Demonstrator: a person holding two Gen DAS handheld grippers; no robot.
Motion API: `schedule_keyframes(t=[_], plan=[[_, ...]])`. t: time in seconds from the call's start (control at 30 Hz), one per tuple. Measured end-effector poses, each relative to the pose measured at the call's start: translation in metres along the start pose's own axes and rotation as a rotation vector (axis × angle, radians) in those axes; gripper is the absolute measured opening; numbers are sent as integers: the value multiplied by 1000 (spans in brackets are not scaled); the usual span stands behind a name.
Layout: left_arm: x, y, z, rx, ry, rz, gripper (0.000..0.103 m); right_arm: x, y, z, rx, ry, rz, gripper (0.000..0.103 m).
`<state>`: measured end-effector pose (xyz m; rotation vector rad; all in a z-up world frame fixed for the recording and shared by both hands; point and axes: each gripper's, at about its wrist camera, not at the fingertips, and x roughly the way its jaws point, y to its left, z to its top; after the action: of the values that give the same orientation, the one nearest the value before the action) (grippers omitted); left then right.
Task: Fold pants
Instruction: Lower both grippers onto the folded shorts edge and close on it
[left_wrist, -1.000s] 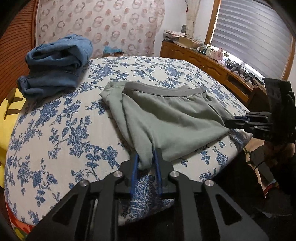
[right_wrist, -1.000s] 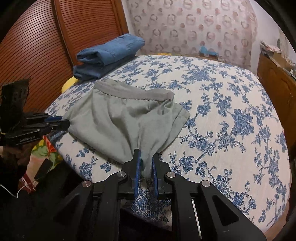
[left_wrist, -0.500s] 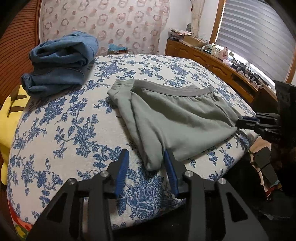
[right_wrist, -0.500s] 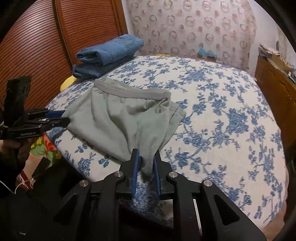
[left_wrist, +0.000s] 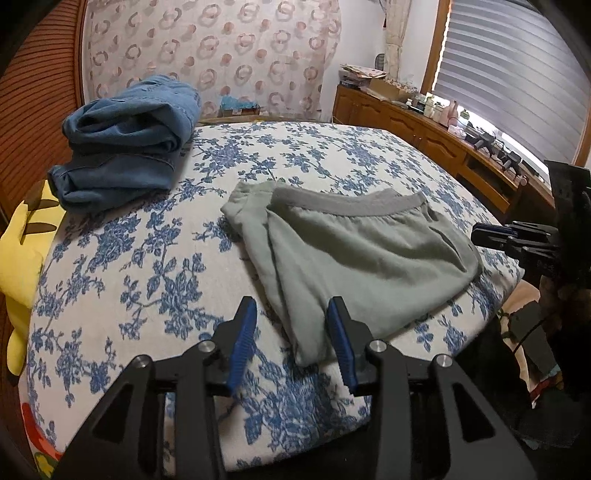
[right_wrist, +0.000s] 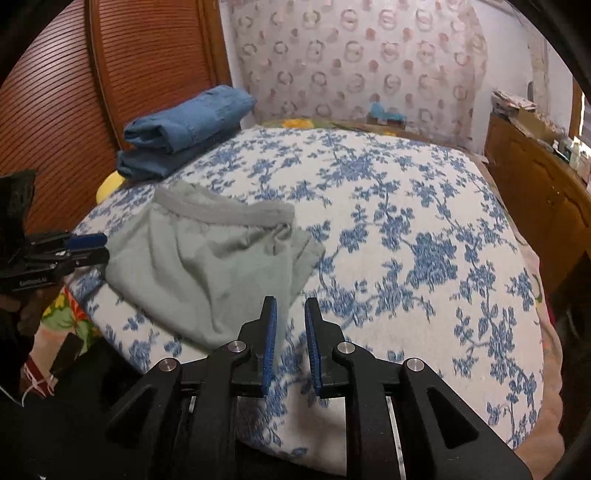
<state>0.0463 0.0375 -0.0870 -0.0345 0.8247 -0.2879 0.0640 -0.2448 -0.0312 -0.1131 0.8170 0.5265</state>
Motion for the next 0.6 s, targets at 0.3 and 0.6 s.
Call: schedule_keyframes(t=[0.3, 0.6], plan=[[21, -2, 25, 10, 15, -14, 45, 29, -1, 16, 33, 28, 3, 47], [36, 2, 49, 7, 11, 10, 58, 52, -1, 31, 30, 38, -5, 51]])
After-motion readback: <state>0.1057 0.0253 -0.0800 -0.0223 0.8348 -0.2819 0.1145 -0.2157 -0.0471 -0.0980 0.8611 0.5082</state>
